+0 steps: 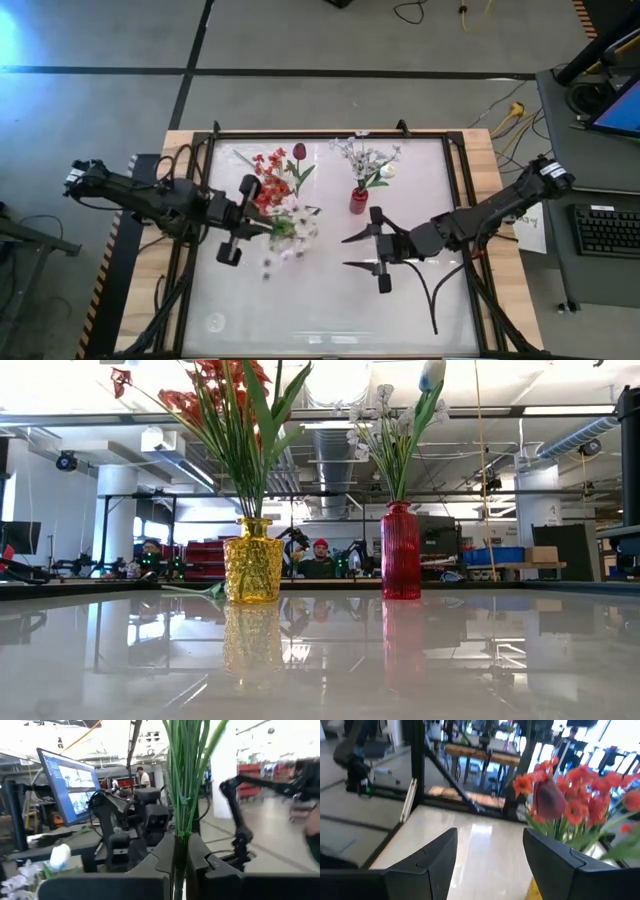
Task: Sort flowers into vase by color
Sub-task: Put the white flowers into the red flower vase
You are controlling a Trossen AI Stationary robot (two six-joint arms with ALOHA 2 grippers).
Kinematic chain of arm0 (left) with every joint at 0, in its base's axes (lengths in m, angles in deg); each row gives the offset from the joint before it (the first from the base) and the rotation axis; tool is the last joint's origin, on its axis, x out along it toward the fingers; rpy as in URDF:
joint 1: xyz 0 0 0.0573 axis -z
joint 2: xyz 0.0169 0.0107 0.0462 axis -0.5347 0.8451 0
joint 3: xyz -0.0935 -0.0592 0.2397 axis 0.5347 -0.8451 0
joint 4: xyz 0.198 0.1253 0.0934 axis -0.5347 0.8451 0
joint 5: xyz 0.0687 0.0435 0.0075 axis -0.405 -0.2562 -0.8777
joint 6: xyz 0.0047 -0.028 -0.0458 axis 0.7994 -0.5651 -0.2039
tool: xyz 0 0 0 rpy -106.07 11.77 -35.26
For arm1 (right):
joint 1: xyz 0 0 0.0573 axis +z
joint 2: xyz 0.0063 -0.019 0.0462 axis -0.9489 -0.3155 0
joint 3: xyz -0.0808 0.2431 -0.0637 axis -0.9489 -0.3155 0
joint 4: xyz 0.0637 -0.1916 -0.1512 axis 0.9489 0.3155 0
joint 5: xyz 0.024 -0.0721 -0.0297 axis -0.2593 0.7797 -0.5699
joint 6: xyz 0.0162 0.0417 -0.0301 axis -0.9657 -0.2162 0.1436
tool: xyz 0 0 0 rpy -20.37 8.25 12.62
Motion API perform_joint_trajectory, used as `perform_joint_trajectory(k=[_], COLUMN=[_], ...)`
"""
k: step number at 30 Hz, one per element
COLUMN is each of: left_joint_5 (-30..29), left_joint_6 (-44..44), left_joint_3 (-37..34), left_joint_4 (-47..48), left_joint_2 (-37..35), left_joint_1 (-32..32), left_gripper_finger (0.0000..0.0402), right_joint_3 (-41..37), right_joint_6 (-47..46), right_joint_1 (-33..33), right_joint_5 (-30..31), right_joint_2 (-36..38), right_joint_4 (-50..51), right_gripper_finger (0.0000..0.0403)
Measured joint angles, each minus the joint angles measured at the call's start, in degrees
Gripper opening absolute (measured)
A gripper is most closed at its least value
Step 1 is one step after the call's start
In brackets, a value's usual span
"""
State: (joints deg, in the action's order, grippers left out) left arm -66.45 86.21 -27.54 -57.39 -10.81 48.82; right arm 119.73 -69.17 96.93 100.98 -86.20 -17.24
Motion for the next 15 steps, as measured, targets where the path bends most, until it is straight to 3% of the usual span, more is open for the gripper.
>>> perform_joint_trajectory(k=[8, 15], left_joint_5=[1.17, 1.25], left_joint_6=[-6.98, -1.38], left_joint_3=[-3.34, -11.09], left_joint_4=[9.52, 9.75], left_joint_2=[-7.68, -14.13], left_joint_1=[2.80, 6.00], left_gripper_finger=[0.0000, 0.0000], right_joint_3=[-0.20, -6.90], right_joint_6=[-10.13, -11.16], right_joint_1=[1.93, 2.16], right_joint_5=[0.61, 0.48], right_joint_2=[8.59, 12.29], right_joint_4=[17.18, 15.38], right_gripper_finger=[0.0219, 0.0219])
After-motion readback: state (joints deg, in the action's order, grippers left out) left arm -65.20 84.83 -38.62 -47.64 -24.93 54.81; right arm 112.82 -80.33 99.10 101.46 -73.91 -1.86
